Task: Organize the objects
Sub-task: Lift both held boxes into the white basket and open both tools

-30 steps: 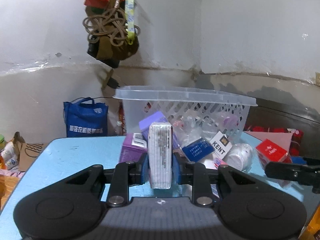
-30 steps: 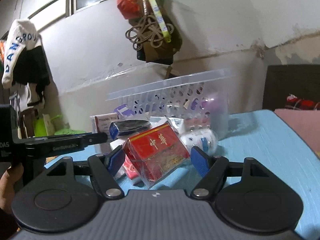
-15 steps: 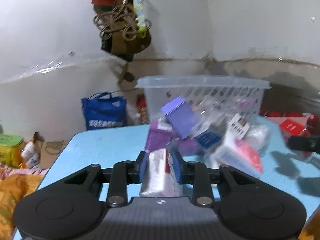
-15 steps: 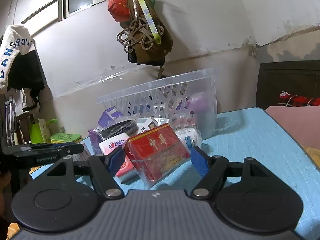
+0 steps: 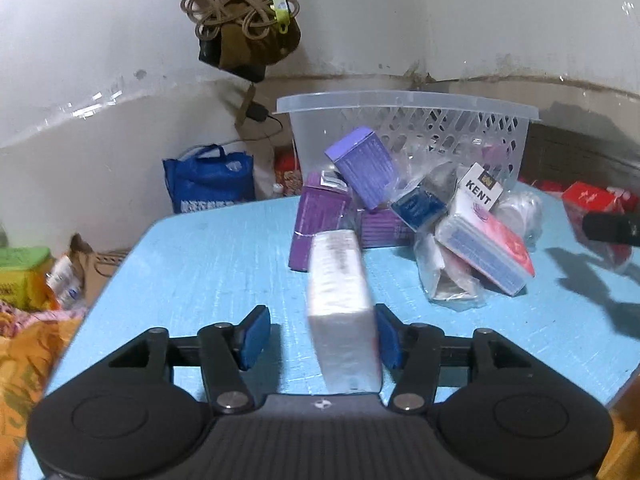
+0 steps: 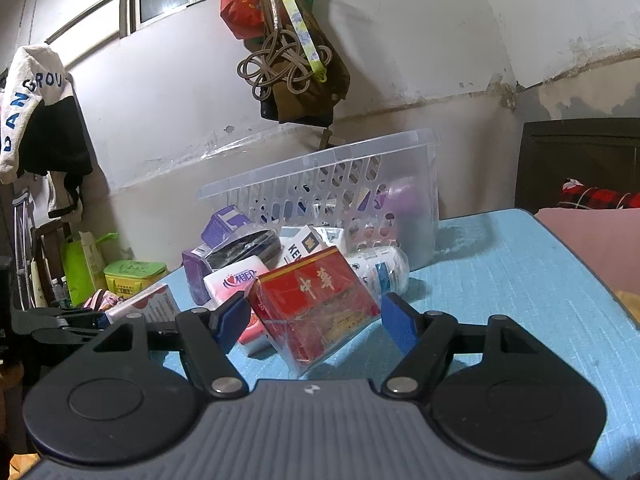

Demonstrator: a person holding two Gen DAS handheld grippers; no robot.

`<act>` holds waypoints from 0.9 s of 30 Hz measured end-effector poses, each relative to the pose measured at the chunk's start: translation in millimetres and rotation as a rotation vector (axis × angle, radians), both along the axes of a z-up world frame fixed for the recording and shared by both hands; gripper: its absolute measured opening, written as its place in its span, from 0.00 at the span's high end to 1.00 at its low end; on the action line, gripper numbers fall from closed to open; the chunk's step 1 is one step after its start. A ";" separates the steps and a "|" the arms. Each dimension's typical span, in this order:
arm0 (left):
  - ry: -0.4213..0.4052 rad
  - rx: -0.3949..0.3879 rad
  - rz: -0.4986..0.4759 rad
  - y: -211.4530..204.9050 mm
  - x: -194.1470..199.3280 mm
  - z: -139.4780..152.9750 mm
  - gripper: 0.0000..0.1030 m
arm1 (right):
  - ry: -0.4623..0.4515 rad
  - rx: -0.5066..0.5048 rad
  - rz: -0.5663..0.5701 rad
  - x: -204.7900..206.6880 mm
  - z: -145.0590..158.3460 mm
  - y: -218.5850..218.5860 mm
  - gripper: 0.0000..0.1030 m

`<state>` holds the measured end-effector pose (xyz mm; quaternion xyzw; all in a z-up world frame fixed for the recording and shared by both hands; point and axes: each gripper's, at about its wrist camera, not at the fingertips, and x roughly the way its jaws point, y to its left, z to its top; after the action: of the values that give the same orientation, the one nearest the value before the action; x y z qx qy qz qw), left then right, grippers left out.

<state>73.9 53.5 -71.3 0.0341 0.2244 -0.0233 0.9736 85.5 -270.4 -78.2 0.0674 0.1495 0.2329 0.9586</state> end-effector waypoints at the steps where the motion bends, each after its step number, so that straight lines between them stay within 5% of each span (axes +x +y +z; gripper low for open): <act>1: -0.009 0.006 -0.008 -1.8 -1.9 0.4 0.56 | -0.001 0.000 -0.001 0.1 0.4 0.1 0.28; 2: -0.025 0.010 -0.009 -3.5 -4.6 0.9 0.67 | -0.002 0.000 -0.002 -0.3 0.4 0.0 0.28; 10: -0.117 -0.021 -0.008 -5.0 -11.9 22.1 0.68 | -0.024 -0.015 -0.005 -1.2 7.8 2.7 0.28; 15: -0.194 -0.059 -0.055 -5.3 1.0 65.2 0.68 | -0.111 -0.051 -0.019 3.7 41.4 5.8 0.28; 19: -0.248 -0.097 -0.107 -10.5 48.0 122.7 0.68 | -0.205 -0.076 -0.018 30.8 90.8 14.0 0.28; 24: -0.199 -0.119 -0.135 -26.9 129.3 163.3 0.67 | -0.230 -0.164 -0.028 89.9 133.7 37.9 0.27; 25: -0.172 -0.111 -0.129 -31.1 143.9 163.1 0.65 | -0.241 -0.171 -0.039 97.9 135.2 41.5 0.26; 27: -0.116 -0.093 -0.133 -38.0 166.6 155.4 0.42 | -0.266 -0.214 -0.055 109.0 133.1 49.4 0.08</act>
<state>240.5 15.5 84.0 0.0049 0.1636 -0.0961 0.9818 194.5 -221.0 54.9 -0.0626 0.0432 0.1963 0.9776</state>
